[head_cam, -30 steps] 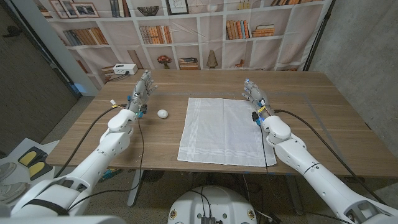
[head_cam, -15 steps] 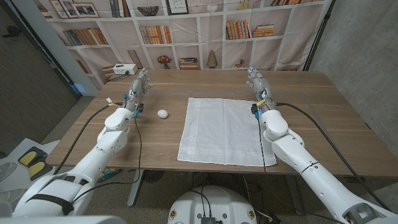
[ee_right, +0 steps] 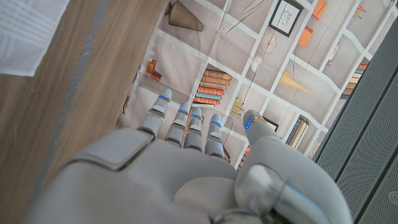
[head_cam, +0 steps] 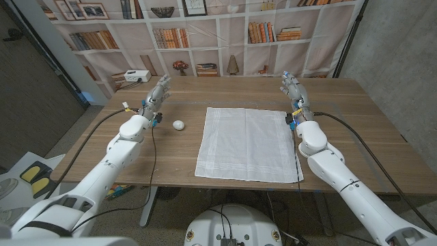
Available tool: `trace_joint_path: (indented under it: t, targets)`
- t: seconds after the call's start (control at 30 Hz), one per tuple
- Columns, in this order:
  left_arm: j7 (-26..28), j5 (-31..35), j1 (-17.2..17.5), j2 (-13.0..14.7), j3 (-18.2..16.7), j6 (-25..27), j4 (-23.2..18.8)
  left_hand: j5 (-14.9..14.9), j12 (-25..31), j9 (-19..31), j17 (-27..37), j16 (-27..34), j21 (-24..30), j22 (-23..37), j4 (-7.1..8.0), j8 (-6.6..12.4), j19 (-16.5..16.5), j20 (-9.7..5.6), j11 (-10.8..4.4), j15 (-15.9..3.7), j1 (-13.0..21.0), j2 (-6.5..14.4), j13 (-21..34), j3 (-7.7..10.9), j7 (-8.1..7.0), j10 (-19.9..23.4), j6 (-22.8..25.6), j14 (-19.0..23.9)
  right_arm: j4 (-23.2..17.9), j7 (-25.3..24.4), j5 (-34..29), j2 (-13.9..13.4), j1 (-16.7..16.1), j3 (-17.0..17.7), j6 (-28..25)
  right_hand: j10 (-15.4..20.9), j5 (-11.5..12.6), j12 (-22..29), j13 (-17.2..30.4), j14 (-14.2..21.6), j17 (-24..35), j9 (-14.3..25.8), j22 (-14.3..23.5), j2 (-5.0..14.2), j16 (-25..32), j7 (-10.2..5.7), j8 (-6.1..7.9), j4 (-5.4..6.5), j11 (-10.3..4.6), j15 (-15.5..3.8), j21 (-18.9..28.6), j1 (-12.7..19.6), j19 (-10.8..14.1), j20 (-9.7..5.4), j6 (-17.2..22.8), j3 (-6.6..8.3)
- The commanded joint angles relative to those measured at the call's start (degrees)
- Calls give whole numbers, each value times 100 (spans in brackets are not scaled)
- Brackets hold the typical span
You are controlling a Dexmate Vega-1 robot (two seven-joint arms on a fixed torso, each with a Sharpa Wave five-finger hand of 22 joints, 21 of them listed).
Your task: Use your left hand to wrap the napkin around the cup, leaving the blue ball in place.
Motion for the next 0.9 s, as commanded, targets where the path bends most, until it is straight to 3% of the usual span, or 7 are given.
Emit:
trace_joint_path:
  t: [0.03, 0.23, 0.4, 0.6, 0.67, 0.9]
  targets:
    - [695, 789, 577, 345, 32, 832, -1390, -6, 48, 23, 33, 56, 32, 20, -65, -12, 66, 15, -28, 3, 27, -61, 28, -3, -61, 50, -11, 79, -63, 205, 156, -204, -242, 270, 273, 54, 23, 38, 9, 72, 16, 23, 28, 9, 39, 12, 11, -39, 26, -3, 26, 4, 42, -5, 35, 10]
    - [963, 1220, 880, 616, -6, 1376, -2096, -6, 45, 25, 36, 60, 38, 23, -98, -14, 83, 11, -30, -4, 55, -84, 31, -2, -71, 59, -10, 123, -80, 310, 236, -256, -343, 339, 406, 82, 24, 44, 9, 88, 20, 23, 28, 16, 49, 12, 6, -48, 22, -5, 29, 3, 43, -4, 48, 4]
    - [1077, 1554, 1061, 834, -13, 1868, -2619, 1, 108, 33, 63, 139, 92, 44, -203, 39, 207, -58, 8, -90, 177, -126, 53, 30, -38, 276, 151, 472, -79, 377, 291, -283, -407, 391, 514, 100, 23, 47, 9, 101, 22, 24, 29, 20, 57, 13, 2, -56, 16, -5, 32, 2, 45, 0, 55, -3]
    - [979, 1799, 1189, 1111, -18, 2432, -3122, 9, 105, 35, 69, 112, 73, 50, -224, 42, 154, -38, -11, -97, 219, -117, 60, 49, -14, 286, 183, 445, -111, 411, 351, -308, -504, 456, 591, 133, 23, 53, 9, 126, 29, 24, 29, 29, 72, 13, -7, -66, 17, 11, 36, -2, 47, 4, 62, -13]
    - [946, 1901, 1209, 1206, 2, 2629, -3270, 21, 174, 39, 84, 152, 85, 61, -270, 43, 174, -73, -31, -130, 319, -109, 79, 90, -2, 490, 225, 615, -115, 421, 369, -313, -540, 474, 624, 142, 24, 55, 9, 142, 31, 24, 30, 33, 80, 16, -10, -68, 18, -3, 37, -3, 47, 4, 64, -17]
    - [586, 2267, 1110, 1632, 184, 3450, -3756, 30, 218, 44, 119, 196, 131, 77, -324, 70, 265, -108, -58, -210, 467, -106, 114, 132, 100, 623, 350, 781, -143, 414, 397, -319, -656, 529, 708, 162, 23, 56, 10, 167, 39, 25, 31, 37, 95, 16, -18, -76, 45, 6, 46, -9, 65, 7, 71, -28]
